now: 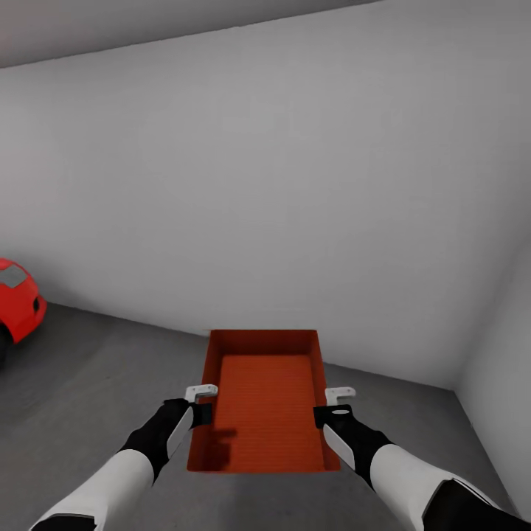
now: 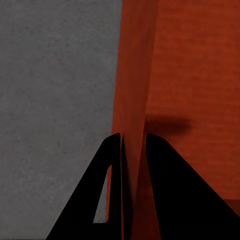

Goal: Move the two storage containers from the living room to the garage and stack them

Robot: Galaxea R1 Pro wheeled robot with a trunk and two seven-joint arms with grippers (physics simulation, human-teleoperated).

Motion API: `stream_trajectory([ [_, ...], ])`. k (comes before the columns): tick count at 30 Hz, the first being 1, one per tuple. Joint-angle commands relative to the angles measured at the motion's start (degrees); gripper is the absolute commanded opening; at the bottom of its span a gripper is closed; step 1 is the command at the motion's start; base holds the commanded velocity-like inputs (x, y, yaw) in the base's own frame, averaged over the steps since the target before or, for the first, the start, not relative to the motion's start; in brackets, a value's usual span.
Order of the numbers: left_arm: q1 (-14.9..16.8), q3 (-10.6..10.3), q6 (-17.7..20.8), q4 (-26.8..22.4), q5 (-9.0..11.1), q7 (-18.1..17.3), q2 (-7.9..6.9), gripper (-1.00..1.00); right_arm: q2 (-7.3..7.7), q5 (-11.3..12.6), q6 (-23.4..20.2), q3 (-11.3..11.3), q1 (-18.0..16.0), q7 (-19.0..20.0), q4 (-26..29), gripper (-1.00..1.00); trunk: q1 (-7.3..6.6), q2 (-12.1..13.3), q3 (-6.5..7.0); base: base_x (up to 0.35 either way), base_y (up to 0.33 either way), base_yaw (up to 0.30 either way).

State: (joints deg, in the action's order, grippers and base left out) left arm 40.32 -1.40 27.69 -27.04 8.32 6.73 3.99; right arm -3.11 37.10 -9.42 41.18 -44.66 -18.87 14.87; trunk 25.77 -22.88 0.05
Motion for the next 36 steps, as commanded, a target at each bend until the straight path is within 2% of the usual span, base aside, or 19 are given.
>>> stream_trajectory([
  [1, -0.1, 0.3, 0.3, 0.0, 0.7, 0.7, 0.16, -1.00, -0.04, -1.6, 0.5, -1.7, -0.1, -4.6, 0.2, -1.00, 0.02, 0.0, -0.02, 0.000, 0.000, -0.250],
  [29, -0.1, 0.3, 0.3, 0.0, 0.7, 0.7, 0.14, -1.00, 0.03, -1.6, 0.5, -1.7, -0.1, -4.6, 0.2, -1.00, 0.02, 0.0, -0.02, 0.000, 0.000, -0.250],
  [36, -0.1, 0.3, 0.3, 0.1, 0.7, 0.7, 0.14, -1.00, 0.03, -1.6, 0.5, -1.7, -0.1, -4.6, 0.2, -1.00, 0.02, 0.0, -0.02, 0.097, 0.047, -0.073],
])
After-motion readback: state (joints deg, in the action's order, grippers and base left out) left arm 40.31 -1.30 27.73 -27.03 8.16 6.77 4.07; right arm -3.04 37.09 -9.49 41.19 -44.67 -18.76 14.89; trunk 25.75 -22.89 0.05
